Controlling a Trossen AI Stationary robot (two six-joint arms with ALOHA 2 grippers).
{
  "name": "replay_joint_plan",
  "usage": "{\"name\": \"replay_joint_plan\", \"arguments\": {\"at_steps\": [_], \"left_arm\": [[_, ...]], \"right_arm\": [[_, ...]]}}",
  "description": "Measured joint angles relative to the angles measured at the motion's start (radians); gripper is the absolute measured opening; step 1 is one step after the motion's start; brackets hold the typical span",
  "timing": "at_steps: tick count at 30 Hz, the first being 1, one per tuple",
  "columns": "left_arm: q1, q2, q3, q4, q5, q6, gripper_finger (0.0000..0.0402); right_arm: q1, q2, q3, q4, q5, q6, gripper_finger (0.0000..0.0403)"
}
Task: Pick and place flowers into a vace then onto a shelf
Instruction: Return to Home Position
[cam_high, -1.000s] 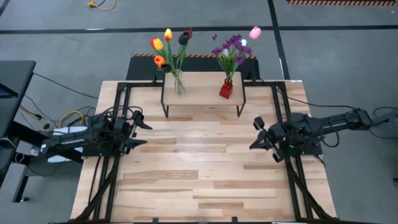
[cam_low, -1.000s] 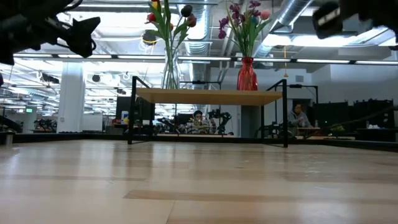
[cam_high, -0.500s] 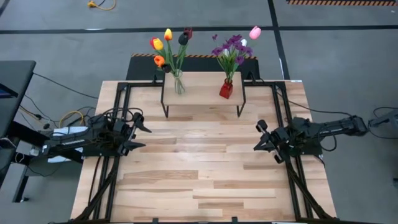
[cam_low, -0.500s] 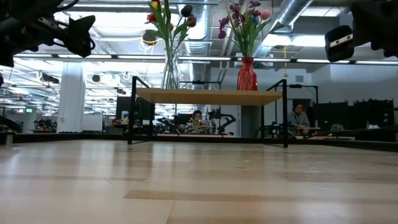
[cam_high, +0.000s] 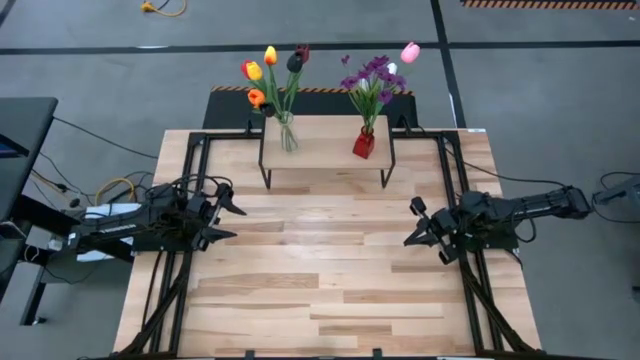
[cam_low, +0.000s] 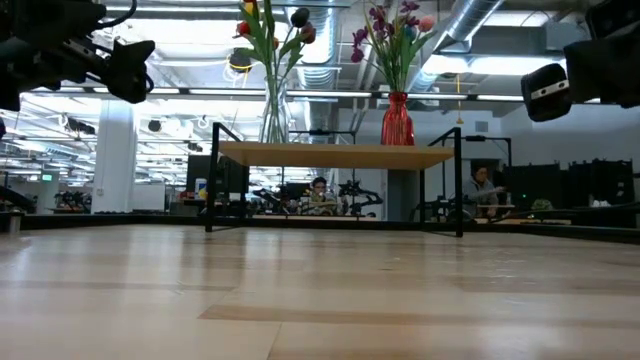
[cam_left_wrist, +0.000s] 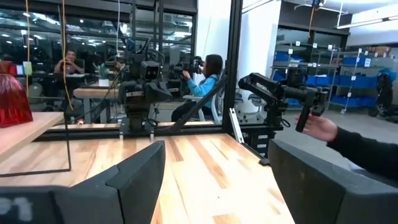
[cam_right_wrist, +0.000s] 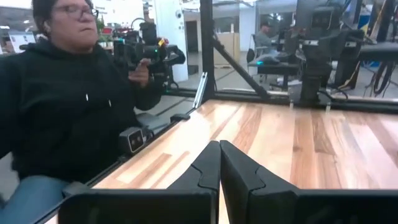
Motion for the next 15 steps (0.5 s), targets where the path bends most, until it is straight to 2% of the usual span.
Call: {"name": "replay_joint_plan", "arguments": {"at_steps": [15], "left_arm": [[0.000,0.000,-0.001,-0.083,-0.006,0.002,0.0276]], "right_arm": [[0.000,0.000,0.000,-0.006,0.000,-0.002,0.0000]]}}
